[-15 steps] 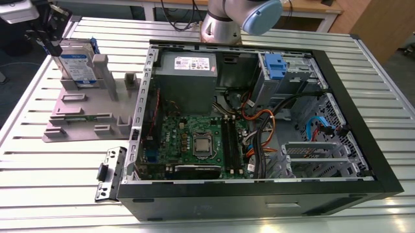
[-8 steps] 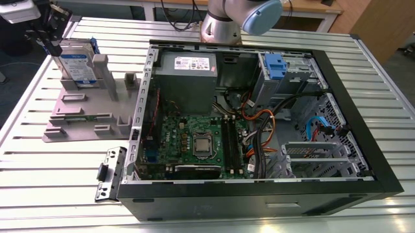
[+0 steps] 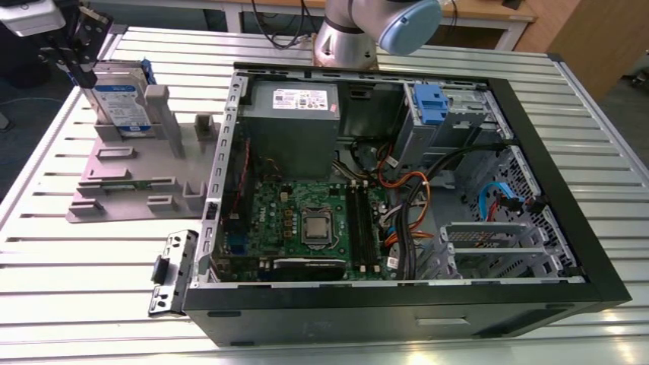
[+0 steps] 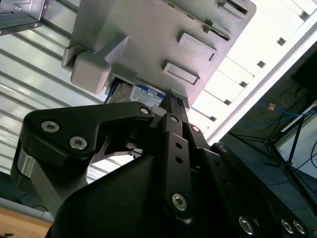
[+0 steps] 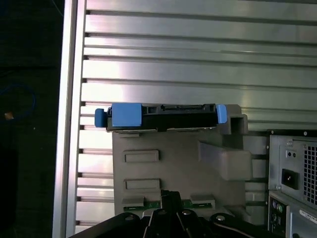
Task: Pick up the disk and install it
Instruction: 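Pick up the disk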
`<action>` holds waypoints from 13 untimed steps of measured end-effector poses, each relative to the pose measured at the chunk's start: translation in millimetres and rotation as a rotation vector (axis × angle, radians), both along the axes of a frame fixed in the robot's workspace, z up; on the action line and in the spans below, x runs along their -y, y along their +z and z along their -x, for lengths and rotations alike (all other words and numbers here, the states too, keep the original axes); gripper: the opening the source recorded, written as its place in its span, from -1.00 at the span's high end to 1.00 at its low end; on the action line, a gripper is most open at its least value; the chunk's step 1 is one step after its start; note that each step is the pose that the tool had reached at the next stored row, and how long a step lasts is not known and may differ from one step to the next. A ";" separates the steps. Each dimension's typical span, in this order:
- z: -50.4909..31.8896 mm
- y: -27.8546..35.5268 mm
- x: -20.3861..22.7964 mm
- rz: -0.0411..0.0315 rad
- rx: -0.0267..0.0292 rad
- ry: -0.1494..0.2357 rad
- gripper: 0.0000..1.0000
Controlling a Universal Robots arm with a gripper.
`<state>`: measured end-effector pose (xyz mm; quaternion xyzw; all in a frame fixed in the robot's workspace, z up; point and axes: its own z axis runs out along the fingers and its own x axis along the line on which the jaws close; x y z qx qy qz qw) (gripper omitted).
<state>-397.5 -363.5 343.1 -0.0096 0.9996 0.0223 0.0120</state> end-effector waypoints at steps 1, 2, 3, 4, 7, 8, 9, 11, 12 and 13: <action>0.0 0.0 0.0 0.0000 0.0000 0.002 0.80; 0.0 0.0 0.0 -0.0001 0.0001 0.005 0.80; 0.0 0.0 0.0 0.0000 0.0000 0.007 0.80; 0.0 0.0 0.0 -0.0001 0.0001 0.010 0.80; 0.0 0.0 0.0 0.0000 0.0000 0.017 0.80; 0.0 0.0 0.0 0.0000 0.0000 0.019 0.80; 0.0 0.0 0.0 0.0000 0.0001 0.022 0.80; 0.0 0.0 0.0 0.0000 0.0000 0.029 0.80; 0.0 0.0 0.0 0.0000 0.0001 0.031 0.80; 0.0 0.0 0.0 0.0000 0.0000 0.034 0.80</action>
